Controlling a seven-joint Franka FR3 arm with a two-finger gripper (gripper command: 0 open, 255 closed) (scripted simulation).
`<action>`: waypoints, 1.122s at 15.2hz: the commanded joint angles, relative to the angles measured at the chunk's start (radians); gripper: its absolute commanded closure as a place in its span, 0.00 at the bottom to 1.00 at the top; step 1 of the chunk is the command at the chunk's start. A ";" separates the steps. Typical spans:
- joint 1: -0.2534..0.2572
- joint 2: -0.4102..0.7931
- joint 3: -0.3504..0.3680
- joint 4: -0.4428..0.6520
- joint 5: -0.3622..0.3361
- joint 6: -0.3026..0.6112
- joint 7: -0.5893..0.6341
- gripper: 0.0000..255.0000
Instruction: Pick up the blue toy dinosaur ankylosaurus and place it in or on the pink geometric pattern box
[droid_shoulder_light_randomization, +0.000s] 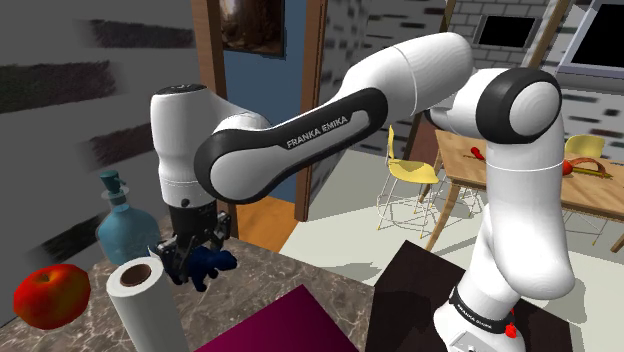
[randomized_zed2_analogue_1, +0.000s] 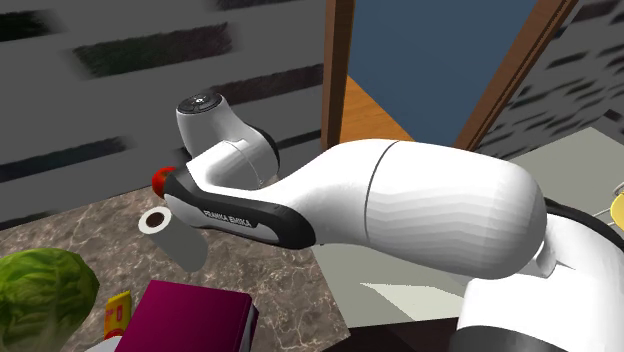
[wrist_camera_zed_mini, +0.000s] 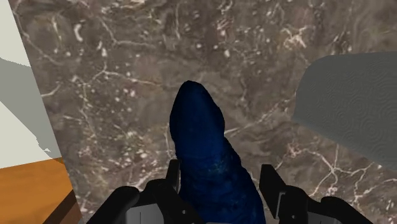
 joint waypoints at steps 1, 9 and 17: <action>0.000 -0.008 0.002 0.012 0.004 -0.019 -0.001 1.00; 0.000 -0.030 0.008 0.091 0.017 -0.117 -0.007 1.00; 0.007 -0.036 0.013 0.190 0.022 -0.222 -0.008 1.00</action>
